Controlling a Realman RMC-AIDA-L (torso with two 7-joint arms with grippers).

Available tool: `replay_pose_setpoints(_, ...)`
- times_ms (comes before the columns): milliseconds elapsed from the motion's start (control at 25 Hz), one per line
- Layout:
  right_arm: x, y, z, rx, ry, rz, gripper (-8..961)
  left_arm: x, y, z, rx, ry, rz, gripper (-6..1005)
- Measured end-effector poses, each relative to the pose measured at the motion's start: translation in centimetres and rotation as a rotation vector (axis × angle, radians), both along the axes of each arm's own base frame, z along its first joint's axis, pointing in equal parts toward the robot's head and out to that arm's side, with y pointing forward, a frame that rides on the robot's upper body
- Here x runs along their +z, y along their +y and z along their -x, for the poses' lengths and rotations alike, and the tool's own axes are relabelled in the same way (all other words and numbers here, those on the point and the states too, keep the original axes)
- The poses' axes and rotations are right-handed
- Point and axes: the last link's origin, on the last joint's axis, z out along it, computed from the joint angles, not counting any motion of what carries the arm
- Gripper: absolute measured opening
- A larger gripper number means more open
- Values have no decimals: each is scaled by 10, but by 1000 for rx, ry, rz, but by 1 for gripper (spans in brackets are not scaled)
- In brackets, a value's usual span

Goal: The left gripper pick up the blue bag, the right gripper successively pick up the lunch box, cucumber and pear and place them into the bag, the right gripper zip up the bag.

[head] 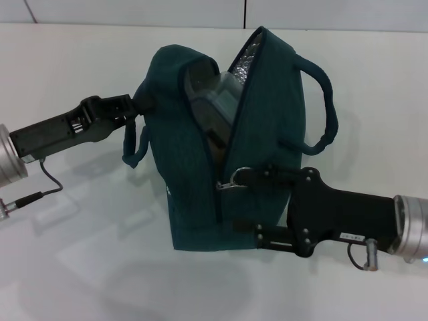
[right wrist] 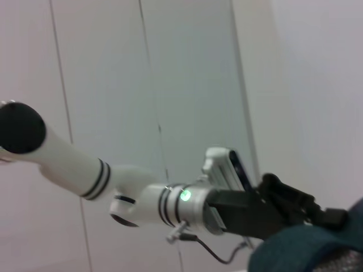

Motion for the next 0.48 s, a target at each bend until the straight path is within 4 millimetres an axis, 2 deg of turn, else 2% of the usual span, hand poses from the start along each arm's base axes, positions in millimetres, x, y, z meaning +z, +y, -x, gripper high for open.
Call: replay_pose_setpoints(480,5,-7,4,36,35,76,658,1,2,0,1,2,-6,79)
